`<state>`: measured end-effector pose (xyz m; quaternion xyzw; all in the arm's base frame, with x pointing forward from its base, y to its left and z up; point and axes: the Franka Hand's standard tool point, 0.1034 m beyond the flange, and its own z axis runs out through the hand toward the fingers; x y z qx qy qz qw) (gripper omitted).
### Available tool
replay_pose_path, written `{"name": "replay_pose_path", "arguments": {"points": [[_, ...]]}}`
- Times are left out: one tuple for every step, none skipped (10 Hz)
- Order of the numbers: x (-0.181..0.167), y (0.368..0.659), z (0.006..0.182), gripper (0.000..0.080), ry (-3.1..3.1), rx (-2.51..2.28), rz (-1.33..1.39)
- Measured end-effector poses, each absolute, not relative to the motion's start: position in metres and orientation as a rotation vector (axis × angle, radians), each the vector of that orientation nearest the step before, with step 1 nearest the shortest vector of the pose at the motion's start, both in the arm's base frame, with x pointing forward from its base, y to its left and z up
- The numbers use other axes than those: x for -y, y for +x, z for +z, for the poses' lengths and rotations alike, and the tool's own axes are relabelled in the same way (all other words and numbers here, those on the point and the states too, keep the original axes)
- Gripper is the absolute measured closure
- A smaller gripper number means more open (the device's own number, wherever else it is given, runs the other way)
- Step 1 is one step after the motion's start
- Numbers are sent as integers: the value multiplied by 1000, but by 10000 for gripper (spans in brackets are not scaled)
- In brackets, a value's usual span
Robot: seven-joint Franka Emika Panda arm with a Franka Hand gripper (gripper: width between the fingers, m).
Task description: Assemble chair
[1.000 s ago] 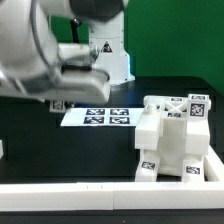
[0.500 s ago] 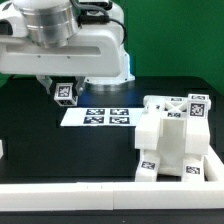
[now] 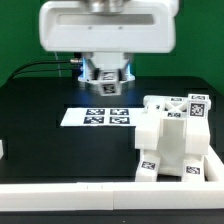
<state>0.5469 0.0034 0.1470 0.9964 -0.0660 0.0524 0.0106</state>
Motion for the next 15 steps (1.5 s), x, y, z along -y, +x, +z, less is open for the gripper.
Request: {"name": "replay_pose_path", "arguments": {"points": [[-8,546,141,517,3093,179,283],[-7,543,138,517,3090,180,316],[-8,544,138,517,3088,177,334],[-9,544,138,517,3088,175,333],[-15,549,140,517,3086,180,360],[-26,562,147,517,3078,129,407],[-35,570,155,517,3074,102,478],[-39,569,155,517,3077,94,478],[-38,569,154,517,3077,93,476],[-38,569,154,517,3077,92,475],[-40,570,153,517,3073,91,494],[-44,571,147,517,3060,74,560],[-45,570,143,517,3056,61,566],[-48,569,142,517,3055,53,575],[-50,567,139,517,3055,48,566]]}}
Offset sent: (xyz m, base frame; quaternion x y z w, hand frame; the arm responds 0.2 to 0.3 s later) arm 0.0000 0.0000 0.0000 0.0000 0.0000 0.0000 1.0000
